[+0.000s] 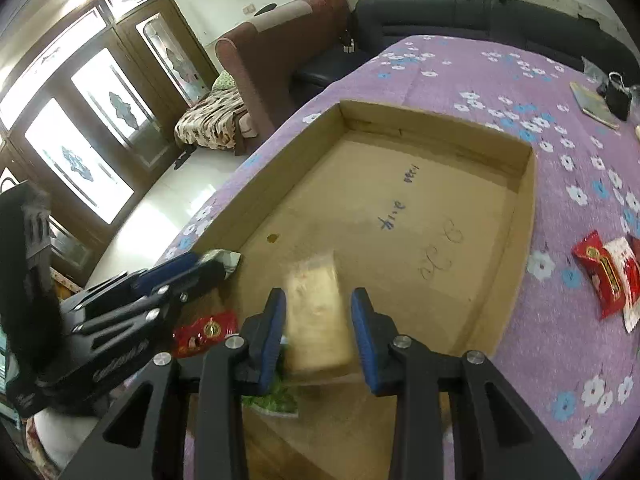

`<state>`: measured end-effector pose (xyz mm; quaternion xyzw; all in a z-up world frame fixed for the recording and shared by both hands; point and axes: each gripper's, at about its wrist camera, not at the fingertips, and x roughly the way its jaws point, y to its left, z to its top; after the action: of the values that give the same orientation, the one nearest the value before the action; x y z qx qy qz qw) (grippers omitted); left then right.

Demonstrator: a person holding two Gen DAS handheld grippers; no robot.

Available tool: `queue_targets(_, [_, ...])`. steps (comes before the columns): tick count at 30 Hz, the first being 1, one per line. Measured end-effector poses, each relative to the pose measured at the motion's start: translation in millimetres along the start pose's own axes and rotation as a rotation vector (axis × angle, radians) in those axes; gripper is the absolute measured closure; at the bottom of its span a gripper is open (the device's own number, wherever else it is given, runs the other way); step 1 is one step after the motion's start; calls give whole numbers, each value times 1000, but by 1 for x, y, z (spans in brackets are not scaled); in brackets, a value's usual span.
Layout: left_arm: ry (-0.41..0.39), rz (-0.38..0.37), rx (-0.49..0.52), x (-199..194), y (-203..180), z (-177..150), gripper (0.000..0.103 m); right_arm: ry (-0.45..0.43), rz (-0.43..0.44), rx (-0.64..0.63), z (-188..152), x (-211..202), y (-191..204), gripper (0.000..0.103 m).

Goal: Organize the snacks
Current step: 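Carry the wafer bar and green sweet to the tray and release both, then move both tools back over the remaining snack pile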

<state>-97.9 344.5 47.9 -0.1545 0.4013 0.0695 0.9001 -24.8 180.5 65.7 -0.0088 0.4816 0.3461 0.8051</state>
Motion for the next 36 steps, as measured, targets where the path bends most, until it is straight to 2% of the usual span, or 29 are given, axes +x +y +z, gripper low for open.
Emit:
queue_targets(6, [-79, -75, -84, -36, 12, -9, 54, -18, 8, -76, -16, -29, 16, 67])
queue_targets(12, [-177, -81, -157, -76, 23, -20, 45, 79, 120, -224, -61, -34, 59, 67])
queue_targets(15, [-201, -74, -182, -89, 28, -24, 44, 119, 80, -288, -78, -22, 72, 67])
queue_targets(16, [-207, -68, -183, -92, 27, -26, 44, 107, 56, -306, -80, -23, 74, 74])
queue_targets(17, [-209, -64, -183, -94, 27, -27, 44, 103, 35, -322, -82, -24, 74, 77])
queue_targets(19, [-212, -59, -184, -98, 28, -29, 44, 128, 75, -295, -81, -27, 68, 79])
queue_targets(25, [-209, -63, -182, -101, 20, -32, 44, 127, 74, -328, -93, -39, 59, 79])
queue_targets(33, [-190, -138, -145, -93, -12, -32, 40, 113, 60, -359, -102, -54, 40, 78])
queue_targets(36, [-189, -150, -132, -93, -19, -31, 40, 57, 110, -295, -95, -74, 24, 78])
